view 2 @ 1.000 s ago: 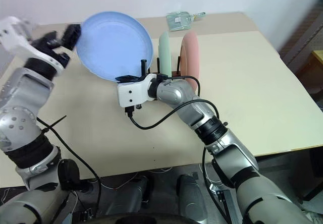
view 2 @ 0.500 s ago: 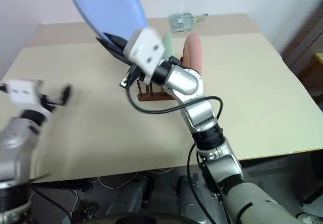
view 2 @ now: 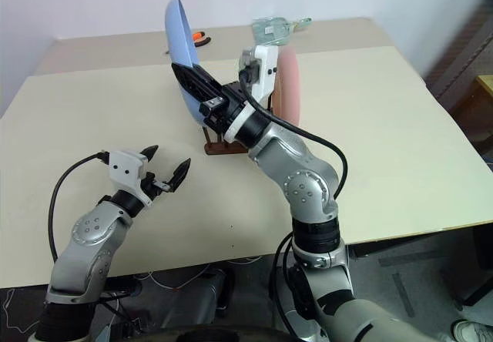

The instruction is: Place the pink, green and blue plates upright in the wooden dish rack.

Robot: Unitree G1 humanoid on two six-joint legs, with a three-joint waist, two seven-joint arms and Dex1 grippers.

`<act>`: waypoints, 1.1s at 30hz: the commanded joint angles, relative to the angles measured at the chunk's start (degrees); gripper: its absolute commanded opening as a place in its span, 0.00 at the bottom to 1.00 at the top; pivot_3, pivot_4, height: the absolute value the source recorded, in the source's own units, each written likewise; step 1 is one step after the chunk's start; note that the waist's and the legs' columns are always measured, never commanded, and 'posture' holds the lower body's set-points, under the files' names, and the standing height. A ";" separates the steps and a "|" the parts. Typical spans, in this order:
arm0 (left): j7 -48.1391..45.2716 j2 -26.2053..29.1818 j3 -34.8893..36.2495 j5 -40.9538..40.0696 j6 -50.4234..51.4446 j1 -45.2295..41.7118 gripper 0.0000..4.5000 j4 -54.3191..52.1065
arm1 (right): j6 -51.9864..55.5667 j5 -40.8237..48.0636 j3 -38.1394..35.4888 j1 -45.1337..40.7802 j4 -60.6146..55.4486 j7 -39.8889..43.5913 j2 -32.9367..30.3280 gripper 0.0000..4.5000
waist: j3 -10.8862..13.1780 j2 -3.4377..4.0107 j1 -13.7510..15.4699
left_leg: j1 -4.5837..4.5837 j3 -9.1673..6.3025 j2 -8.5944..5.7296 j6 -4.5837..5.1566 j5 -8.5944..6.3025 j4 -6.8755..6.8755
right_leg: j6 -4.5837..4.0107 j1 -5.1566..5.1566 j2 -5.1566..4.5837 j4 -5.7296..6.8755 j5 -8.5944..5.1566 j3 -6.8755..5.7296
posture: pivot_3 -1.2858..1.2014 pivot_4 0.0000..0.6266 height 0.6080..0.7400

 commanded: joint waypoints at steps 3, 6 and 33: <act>-0.64 -0.08 0.45 -0.03 -0.67 -0.19 0.99 -2.53 | -0.25 0.62 -2.46 -2.22 3.06 -4.37 1.98 0.00 | 0.00 0.00 -0.01 | 0.00 0.00 0.00 0.00 0.00 0.00 | 0.00 0.00 0.01 0.00 0.00 0.00 | 0.52 0.24 0.91; -0.92 -0.20 0.25 -0.10 -0.54 0.05 0.99 -2.89 | 1.08 2.07 -4.06 -3.37 5.82 -7.49 3.13 0.00 | 0.00 0.00 -0.03 | 0.00 0.00 0.00 0.00 0.01 0.00 | 0.00 -0.01 0.01 0.00 0.00 0.00 | 0.52 0.24 0.91; -1.75 -0.62 -1.53 -0.12 1.05 -0.08 1.00 -4.07 | -12.32 -25.11 6.41 -14.41 5.25 8.61 -18.66 0.75 | 0.00 0.00 0.04 | 0.00 0.00 0.00 -0.01 0.02 0.01 | 0.01 0.03 0.03 -0.03 0.00 -0.09 | 0.52 0.24 0.91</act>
